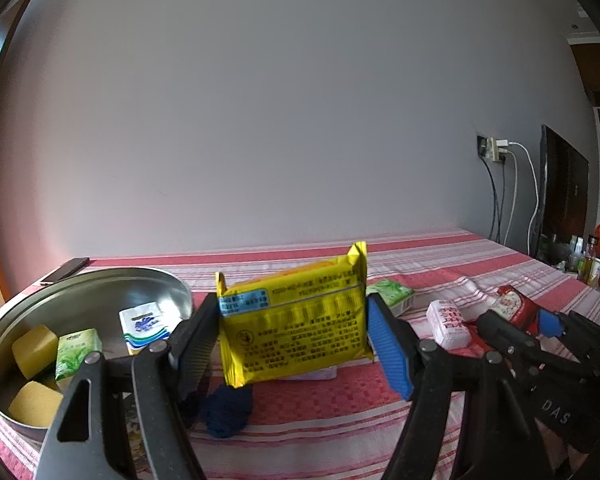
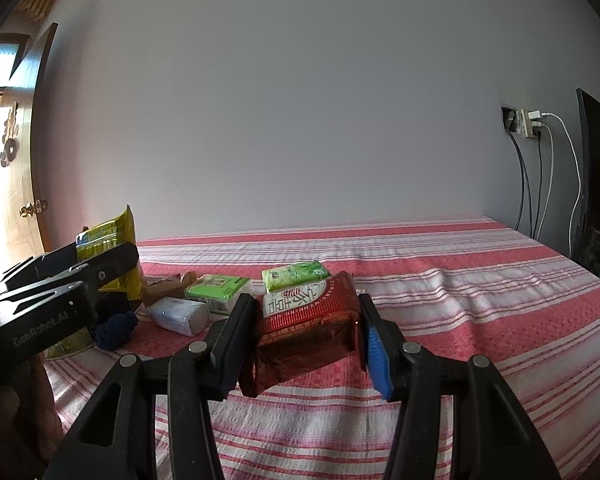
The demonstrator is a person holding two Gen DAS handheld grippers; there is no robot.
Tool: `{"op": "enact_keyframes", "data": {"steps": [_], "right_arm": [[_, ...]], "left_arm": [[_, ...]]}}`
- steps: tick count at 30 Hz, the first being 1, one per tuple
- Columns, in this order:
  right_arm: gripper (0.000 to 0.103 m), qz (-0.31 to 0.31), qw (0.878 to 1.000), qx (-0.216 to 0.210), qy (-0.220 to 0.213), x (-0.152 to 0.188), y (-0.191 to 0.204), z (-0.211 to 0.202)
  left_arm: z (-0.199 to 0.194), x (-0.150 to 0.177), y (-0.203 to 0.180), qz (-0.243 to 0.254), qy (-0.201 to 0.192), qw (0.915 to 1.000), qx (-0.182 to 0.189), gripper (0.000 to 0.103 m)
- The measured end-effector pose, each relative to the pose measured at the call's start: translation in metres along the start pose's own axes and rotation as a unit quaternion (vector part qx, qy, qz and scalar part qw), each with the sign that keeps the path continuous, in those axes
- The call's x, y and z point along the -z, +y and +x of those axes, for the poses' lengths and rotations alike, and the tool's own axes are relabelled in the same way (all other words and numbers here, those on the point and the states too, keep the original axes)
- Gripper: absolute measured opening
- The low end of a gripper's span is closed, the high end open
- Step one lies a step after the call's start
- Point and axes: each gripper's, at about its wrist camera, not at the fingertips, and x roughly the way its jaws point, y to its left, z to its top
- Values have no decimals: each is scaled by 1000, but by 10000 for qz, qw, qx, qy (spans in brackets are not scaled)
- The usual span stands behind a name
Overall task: Organize objects
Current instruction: 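Lift and carry the red packet and yellow bag over the tin with both tools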
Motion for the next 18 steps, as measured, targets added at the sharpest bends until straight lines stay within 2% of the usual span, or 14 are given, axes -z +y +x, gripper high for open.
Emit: {"op": "enact_keyframes", "data": {"steps": [8, 14, 18], "right_arm": [[54, -14, 9999, -51, 133, -4, 6, 1], [54, 148, 9992, -329, 189, -17, 10, 5], [54, 78, 9984, -522, 198, -28, 23, 8]], "left_arm": [[-10, -4, 32, -248, -65, 9993, -275, 72], [-26, -12, 49, -285, -265, 9982, -448, 72], [-32, -18, 68, -312, -292, 9966, -703, 72]]}}
